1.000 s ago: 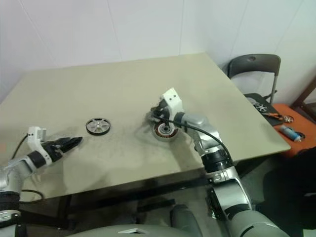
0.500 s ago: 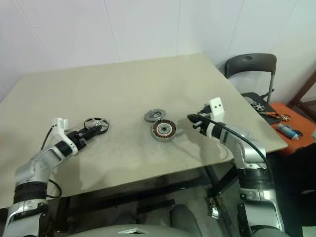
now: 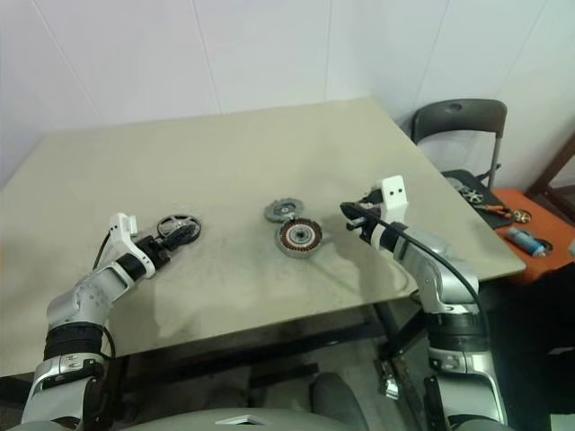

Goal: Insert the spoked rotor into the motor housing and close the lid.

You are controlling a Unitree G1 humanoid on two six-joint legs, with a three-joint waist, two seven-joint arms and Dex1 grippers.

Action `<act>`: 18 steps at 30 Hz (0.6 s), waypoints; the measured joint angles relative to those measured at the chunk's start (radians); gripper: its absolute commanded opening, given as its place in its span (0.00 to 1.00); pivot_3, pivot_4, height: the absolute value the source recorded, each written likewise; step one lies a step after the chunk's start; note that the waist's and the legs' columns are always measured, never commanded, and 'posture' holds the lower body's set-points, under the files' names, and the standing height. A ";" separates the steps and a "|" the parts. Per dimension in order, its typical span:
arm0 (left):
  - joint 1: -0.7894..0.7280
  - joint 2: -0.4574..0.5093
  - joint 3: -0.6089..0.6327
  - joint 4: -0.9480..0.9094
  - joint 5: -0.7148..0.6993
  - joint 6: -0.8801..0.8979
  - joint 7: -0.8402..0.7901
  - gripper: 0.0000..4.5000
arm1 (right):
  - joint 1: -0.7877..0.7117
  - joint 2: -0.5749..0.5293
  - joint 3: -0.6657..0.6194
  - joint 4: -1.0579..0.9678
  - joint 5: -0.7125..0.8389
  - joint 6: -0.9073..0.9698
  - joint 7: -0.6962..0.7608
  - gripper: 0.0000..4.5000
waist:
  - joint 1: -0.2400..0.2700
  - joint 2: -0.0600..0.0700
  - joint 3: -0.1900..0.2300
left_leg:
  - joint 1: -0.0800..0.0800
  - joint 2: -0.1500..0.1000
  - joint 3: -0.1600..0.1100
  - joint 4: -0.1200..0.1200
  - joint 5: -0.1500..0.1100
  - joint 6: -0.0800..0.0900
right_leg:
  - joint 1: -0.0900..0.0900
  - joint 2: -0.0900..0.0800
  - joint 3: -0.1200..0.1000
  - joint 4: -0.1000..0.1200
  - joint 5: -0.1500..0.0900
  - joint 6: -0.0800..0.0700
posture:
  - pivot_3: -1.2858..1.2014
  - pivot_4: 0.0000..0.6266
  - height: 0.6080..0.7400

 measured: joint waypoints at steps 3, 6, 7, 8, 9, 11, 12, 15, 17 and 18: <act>0.028 -0.005 0.009 -0.031 -0.004 0.007 0.024 0.72 | -0.013 0.001 0.010 0.013 -0.009 -0.001 -0.001 0.00 | -0.002 0.000 0.000 | 0.000 0.000 0.000 0.000 0.000 0.000 | 0.000 0.000 0.000 0.000 0.000 0.000 | 0.52 0.00 1.00; 0.061 -0.007 0.033 -0.058 -0.031 0.029 0.033 0.48 | -0.019 0.005 0.032 0.024 -0.015 -0.004 0.002 0.00 | 0.000 0.000 0.000 | 0.000 0.000 0.000 -0.001 0.000 0.000 | -0.001 0.000 0.000 0.000 0.000 0.000 | 0.52 0.00 1.00; 0.067 -0.007 0.039 -0.059 -0.038 0.032 0.037 0.40 | -0.020 0.007 0.039 0.025 -0.018 -0.004 0.002 0.00 | 0.001 0.000 0.000 | -0.001 0.000 0.000 0.000 0.000 0.000 | -0.001 0.000 0.000 0.000 0.000 0.000 | 0.52 0.00 1.00; 0.072 -0.007 0.047 -0.062 -0.050 0.039 0.036 0.34 | -0.021 0.010 0.042 0.025 -0.018 -0.004 0.004 0.00 | 0.003 0.000 0.000 | -0.001 0.000 0.000 0.000 0.000 0.000 | -0.001 0.000 0.000 -0.001 0.000 0.000 | 0.52 0.00 1.00; 0.074 -0.006 0.050 -0.066 -0.060 0.042 0.034 0.34 | -0.024 0.012 0.046 0.026 -0.018 -0.004 0.004 0.00 | 0.003 0.000 0.000 | -0.001 0.000 0.000 0.000 0.000 0.000 | 0.000 0.000 0.000 -0.001 0.000 0.000 | 0.52 0.00 1.00; 0.076 -0.002 0.059 -0.072 -0.066 0.044 0.042 0.34 | -0.030 0.013 0.054 0.026 -0.019 -0.006 0.006 0.00 | 0.001 0.000 0.000 | 0.000 0.000 0.000 0.000 0.000 0.000 | 0.000 0.000 0.000 -0.001 -0.001 -0.002 | 0.52 0.00 1.00; 0.080 0.002 0.069 -0.072 -0.067 0.045 0.050 0.34 | -0.030 0.013 0.057 0.027 -0.019 -0.006 0.007 0.00 | -0.001 0.000 0.000 | 0.000 0.000 0.000 0.000 0.000 0.000 | 0.000 0.000 0.000 0.000 -0.001 -0.002 | 0.52 0.00 1.00; 0.082 0.017 0.079 -0.070 -0.068 0.048 0.056 0.34 | -0.031 0.013 0.058 0.044 -0.028 -0.007 0.009 0.00 | -0.001 0.000 0.000 | 0.000 0.000 0.000 0.000 0.000 0.000 | 0.000 0.000 0.000 0.000 -0.001 -0.002 | 0.52 0.00 1.00; 0.079 0.028 0.085 -0.059 -0.069 0.048 0.056 0.34 | -0.032 0.013 0.060 0.053 -0.029 -0.007 0.011 0.00 | -0.001 0.000 0.000 | -0.001 0.000 0.000 0.000 0.000 0.000 | 0.000 0.000 0.000 -0.001 -0.001 -0.002 | 0.52 0.00 1.00; 0.076 0.031 0.087 -0.053 -0.069 0.048 0.056 0.34 | -0.032 0.014 0.061 0.054 -0.029 -0.007 0.011 0.00 | -0.001 0.000 0.000 | -0.001 0.000 0.000 0.000 0.000 0.000 | 0.000 0.000 0.000 -0.001 -0.001 -0.002 | 0.52 0.00 1.00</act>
